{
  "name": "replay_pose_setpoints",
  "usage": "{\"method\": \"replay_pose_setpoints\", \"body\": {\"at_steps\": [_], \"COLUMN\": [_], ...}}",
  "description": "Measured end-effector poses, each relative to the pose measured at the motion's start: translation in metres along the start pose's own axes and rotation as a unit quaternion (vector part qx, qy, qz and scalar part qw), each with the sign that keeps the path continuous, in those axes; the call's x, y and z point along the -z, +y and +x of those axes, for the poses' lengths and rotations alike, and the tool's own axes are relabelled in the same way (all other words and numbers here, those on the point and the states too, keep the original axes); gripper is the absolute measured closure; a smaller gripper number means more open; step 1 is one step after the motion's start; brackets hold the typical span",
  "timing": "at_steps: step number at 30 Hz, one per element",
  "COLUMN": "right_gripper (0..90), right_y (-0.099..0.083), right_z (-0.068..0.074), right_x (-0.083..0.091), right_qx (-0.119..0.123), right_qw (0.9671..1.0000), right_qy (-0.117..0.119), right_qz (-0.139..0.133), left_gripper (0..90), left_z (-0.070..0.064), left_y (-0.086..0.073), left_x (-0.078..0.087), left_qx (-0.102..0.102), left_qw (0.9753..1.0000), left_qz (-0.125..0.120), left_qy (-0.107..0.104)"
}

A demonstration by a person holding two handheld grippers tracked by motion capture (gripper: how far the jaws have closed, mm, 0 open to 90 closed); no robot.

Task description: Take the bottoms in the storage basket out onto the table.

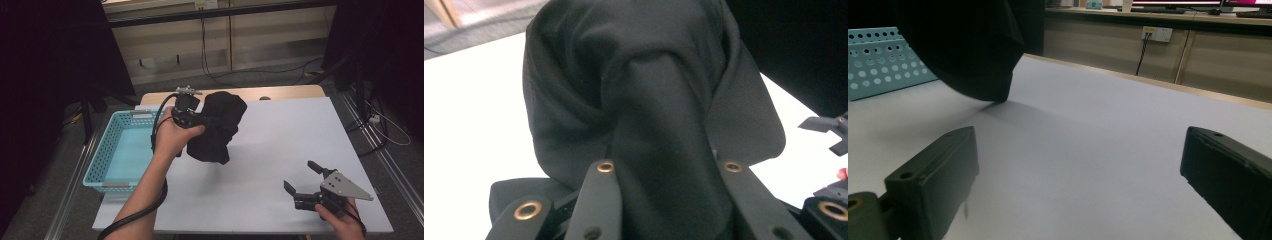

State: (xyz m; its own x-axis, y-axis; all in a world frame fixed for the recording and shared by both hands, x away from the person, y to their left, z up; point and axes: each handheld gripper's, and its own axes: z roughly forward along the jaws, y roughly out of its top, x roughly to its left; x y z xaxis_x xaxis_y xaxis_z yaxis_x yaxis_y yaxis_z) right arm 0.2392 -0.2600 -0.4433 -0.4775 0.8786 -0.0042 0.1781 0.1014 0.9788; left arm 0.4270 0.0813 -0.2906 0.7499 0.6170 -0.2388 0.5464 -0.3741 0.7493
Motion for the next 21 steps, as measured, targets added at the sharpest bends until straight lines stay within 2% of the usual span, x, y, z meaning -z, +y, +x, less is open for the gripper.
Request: {"method": "replay_pose_setpoints", "body": {"at_steps": [3,6,7,8,9,10,12,14,17,21], "right_gripper": [1.5,1.4,1.5,1.5,1.5,1.5,1.5,1.4,1.4,1.4], "right_y": [0.000,0.000,0.000,0.000,0.000,0.000,0.000,0.000,0.001,0.001], "right_z": [0.000,0.000,0.000,0.000,0.000,0.000,0.000,0.000,0.002,0.006], "right_x": [-0.001,-0.001,0.000,0.000,0.000,0.000,-0.001,-0.001,-0.001,-0.004], "right_qx": [0.002,0.003,0.003,0.002,0.004,0.003,0.003,0.006,0.009,0.015], "right_qw": [1.0000,1.0000,1.0000,1.0000,1.0000,1.0000,1.0000,1.0000,0.9999,0.9995], "right_qy": [-0.001,-0.002,-0.002,-0.002,-0.002,-0.001,0.000,-0.002,0.000,0.008], "right_qz": [0.001,0.001,0.001,0.001,0.001,0.002,0.006,0.007,0.009,0.025], "left_gripper": [74.6,70.8,65.9,57.1,45.3,39.1,33.9,31.4,26.0,19.8], "left_z": [0.000,-0.001,-0.001,-0.001,0.000,0.002,0.007,0.010,0.014,0.017], "left_y": [-0.008,-0.019,-0.023,-0.028,-0.031,-0.035,-0.044,-0.051,-0.059,-0.073], "left_x": [-0.011,-0.023,-0.026,-0.029,-0.031,-0.032,-0.031,-0.028,-0.023,-0.015], "left_qx": [0.002,-0.007,-0.010,-0.014,-0.012,-0.007,0.002,0.001,-0.003,-0.015], "left_qw": [0.9999,0.9995,0.9996,0.9997,0.9997,0.9997,0.9995,0.9996,0.9996,0.9990], "left_qz": [0.003,0.005,0.003,-0.006,-0.010,-0.012,-0.024,-0.027,-0.028,-0.030], "left_qy": [-0.012,-0.031,-0.027,-0.018,-0.017,-0.018,-0.019,-0.007,0.009,0.030]}}
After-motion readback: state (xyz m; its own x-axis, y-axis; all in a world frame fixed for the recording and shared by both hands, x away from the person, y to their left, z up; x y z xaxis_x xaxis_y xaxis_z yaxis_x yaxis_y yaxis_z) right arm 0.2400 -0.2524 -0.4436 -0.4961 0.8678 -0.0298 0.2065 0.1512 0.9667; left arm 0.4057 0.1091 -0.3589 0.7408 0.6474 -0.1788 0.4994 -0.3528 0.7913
